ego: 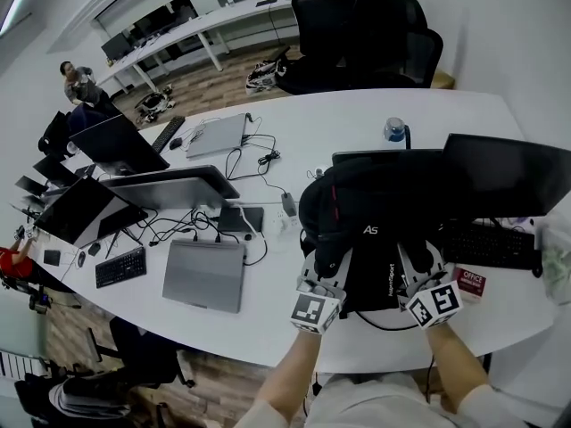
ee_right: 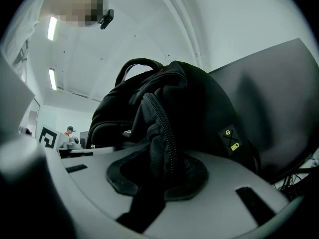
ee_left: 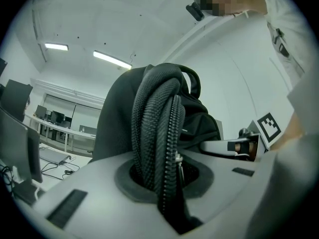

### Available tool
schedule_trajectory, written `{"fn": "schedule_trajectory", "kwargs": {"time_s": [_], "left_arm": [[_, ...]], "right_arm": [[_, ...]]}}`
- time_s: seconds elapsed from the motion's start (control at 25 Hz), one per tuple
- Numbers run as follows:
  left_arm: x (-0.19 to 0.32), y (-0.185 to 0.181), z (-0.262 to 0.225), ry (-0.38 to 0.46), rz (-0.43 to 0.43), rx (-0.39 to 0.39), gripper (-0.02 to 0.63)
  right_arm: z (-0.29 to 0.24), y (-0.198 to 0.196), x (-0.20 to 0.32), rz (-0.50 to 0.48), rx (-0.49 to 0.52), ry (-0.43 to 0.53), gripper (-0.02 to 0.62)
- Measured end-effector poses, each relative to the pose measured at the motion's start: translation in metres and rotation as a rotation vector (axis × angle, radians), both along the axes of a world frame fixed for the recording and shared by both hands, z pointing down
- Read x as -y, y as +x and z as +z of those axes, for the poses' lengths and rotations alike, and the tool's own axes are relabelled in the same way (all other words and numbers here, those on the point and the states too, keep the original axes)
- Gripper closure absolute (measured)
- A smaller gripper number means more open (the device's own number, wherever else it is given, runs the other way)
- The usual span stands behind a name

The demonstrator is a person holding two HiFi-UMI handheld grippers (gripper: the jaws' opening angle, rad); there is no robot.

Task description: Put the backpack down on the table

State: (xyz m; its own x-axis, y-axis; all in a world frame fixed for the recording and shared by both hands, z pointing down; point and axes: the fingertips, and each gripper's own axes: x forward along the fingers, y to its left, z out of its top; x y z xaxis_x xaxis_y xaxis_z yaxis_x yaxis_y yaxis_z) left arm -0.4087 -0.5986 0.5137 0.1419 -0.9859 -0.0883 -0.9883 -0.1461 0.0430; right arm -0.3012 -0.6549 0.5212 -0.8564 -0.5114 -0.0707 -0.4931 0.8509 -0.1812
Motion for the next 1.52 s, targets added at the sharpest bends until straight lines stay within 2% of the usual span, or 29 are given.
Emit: {"fn": "schedule_trajectory", "kwargs": {"time_s": [0.4,0.48,0.72,0.92,1.12,1.52], "left_arm": [[-0.020,0.012,0.001,-0.031,0.061,0.029,0.531],[-0.024,0.015,-0.001,-0.035,0.084,0.024,0.475],[-0.040,0.023,-0.003,-0.055,0.114,0.052,0.407],[-0.059,0.023,-0.007,-0.041,0.124,0.061,0.405],[-0.077,0.014,-0.023,-0.006,0.100,0.069,0.388],[-0.109,0.038,-0.025,-0.024,0.146,0.108,0.388]], "right_arm": [[0.002,0.011,-0.020,-0.048,-0.015,-0.021,0.506],[0.002,0.012,-0.023,-0.056,-0.019,-0.026,0.488],[0.002,0.022,-0.036,-0.060,-0.061,-0.018,0.446],[0.004,0.033,-0.054,-0.046,-0.079,-0.005,0.422],[0.000,0.045,-0.074,-0.022,-0.094,0.007,0.410],[-0.006,0.080,-0.104,-0.004,-0.068,0.006,0.408]]}}
